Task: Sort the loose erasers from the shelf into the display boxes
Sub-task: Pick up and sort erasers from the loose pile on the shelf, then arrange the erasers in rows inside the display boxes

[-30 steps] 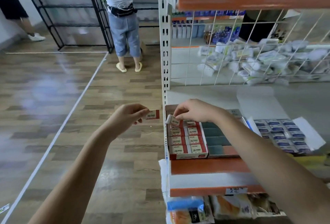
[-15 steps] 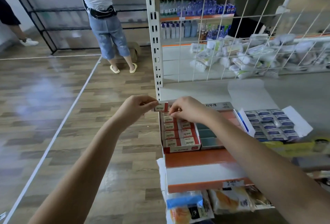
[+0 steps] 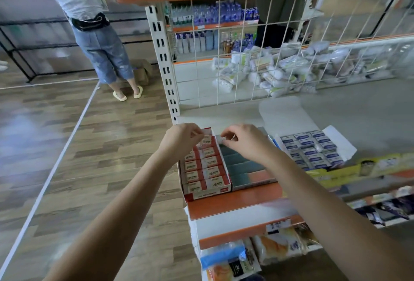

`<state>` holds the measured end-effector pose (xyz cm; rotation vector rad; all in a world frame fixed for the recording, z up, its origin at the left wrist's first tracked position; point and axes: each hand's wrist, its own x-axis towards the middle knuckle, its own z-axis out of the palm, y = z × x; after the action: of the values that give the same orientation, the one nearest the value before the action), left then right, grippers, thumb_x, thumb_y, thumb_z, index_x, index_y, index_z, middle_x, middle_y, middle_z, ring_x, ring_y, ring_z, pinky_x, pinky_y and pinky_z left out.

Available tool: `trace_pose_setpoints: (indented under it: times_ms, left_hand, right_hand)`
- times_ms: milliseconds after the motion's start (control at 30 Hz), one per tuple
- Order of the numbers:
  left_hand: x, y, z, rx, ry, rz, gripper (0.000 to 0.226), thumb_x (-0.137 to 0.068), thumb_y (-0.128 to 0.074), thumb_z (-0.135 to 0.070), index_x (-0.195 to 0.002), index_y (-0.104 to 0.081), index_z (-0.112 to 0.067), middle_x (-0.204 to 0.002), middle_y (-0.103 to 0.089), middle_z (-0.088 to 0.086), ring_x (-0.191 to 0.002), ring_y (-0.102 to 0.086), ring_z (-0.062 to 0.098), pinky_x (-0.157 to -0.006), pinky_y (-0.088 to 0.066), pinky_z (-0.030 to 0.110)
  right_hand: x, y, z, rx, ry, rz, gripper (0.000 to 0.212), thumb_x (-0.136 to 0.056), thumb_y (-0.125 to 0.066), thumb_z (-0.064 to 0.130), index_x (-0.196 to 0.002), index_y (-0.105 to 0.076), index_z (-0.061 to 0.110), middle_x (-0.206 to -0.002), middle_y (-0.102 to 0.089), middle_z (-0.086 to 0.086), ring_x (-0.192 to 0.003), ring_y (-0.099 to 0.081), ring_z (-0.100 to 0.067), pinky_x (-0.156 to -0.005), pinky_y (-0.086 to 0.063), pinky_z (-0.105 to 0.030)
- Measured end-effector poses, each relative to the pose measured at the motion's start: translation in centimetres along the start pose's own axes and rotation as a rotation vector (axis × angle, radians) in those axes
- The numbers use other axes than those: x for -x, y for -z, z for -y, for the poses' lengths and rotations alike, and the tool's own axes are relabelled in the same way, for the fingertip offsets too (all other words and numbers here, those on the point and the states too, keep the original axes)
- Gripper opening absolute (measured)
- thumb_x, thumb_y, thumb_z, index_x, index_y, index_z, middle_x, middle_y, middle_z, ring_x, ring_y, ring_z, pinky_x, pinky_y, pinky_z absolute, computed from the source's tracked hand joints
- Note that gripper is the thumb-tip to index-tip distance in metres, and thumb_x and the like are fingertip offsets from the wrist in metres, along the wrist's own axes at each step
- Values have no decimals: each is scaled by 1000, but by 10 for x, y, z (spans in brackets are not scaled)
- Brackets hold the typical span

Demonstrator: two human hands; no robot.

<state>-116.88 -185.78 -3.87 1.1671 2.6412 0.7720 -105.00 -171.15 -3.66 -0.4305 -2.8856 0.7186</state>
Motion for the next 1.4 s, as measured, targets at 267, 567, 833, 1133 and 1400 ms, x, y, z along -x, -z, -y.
trace_pose_setpoints:
  times_ms: [267, 567, 833, 1133, 1400]
  left_hand:
    - [3, -3, 1, -161, -25, 9, 18, -90, -57, -31, -102, -68, -23, -96, -70, -3, -86, -65, 17, -73, -54, 33]
    - [-16, -7, -23, -350, -137, -9, 23, -93, -54, -28, -114, -64, -25, -104, -65, -2, -92, -61, 17, -74, -53, 31]
    - [-50, -55, -155, -298, -389, 54, 35, -96, -43, -37, -126, -51, -21, -119, -58, 4, -113, -51, 26, -83, -47, 39]
    - [-64, -166, -351, -518, -572, 183, 45, -95, -40, -48, -129, -47, -20, -126, -53, 6, -117, -49, 27, -89, -40, 36]
    - [-80, -278, -516, -507, -680, 308, 48, -94, -41, -49, -129, -45, -16, -128, -48, 10, -120, -43, 29, -95, -36, 39]
  right_hand:
    - [7, -9, 1, -50, -3, 63, 29, -91, -58, 32, -115, -62, 18, -114, -64, 1, -94, -59, -10, -71, -39, -16]
    - [12, 18, -11, -14, -33, -24, 27, -91, -57, 25, -115, -63, 14, -111, -64, -1, -95, -59, -12, -85, -49, -26]
    - [47, 85, -89, 178, -191, -170, 34, -89, -59, 22, -121, -58, 11, -122, -55, -8, -118, -47, -23, -97, -40, -36]
    - [171, 193, -258, 393, -485, -115, 45, -91, -56, 29, -133, -46, 16, -134, -45, -9, -126, -40, -28, -102, -34, -36]
    - [272, 273, -406, 283, -692, -170, 46, -90, -57, 25, -133, -46, 10, -133, -47, -13, -123, -45, -31, -99, -39, -39]
